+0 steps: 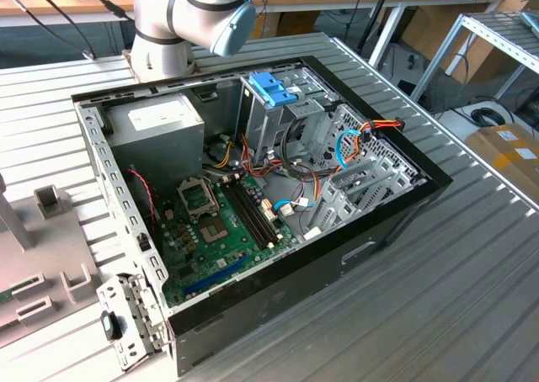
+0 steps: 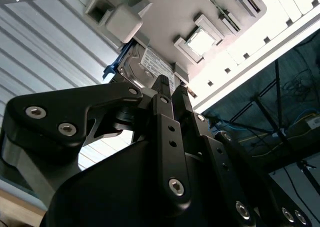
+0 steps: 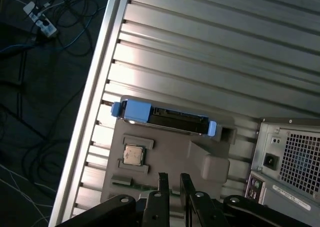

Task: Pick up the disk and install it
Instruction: 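Pick up the disk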

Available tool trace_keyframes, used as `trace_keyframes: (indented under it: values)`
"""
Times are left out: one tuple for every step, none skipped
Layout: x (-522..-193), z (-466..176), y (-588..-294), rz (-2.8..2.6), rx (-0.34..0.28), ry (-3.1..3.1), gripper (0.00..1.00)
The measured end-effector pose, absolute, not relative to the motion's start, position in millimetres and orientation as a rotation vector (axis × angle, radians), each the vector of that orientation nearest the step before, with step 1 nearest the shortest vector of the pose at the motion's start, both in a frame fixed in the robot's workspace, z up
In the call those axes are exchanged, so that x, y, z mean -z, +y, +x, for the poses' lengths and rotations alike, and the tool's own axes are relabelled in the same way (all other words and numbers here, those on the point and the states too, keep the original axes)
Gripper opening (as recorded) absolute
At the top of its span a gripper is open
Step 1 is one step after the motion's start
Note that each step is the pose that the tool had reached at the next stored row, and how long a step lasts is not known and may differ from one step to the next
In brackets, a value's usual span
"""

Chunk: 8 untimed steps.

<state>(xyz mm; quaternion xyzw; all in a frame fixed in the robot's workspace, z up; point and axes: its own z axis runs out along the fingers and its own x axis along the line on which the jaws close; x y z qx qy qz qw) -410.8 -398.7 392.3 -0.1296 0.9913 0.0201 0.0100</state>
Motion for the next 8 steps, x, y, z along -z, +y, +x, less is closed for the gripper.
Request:
trace_keyframes:
  values:
    - [-392.3, -410.8, -398.7, -0.420, -0.063, 3.093, 0.24]
    - [-392.3, -410.9, -398.7, -0.428, -0.063, 3.092, 0.24]
    - [-392.3, -410.8, -398.7, -0.437, -0.063, 3.091, 0.24]
    - [-392.3, -410.8, -398.7, -0.444, -0.063, 3.090, 0.24]
    - [-392.3, -410.8, -398.7, -0.452, -0.063, 3.089, 0.24]
    - [-392.3, -410.8, -398.7, -0.465, -0.063, 3.087, 0.24]
    - [-392.3, -410.8, -398.7, -0.477, -0.063, 3.085, 0.24]
    - [-392.3, -410.8, -398.7, -0.490, -0.064, 3.083, 0.24]
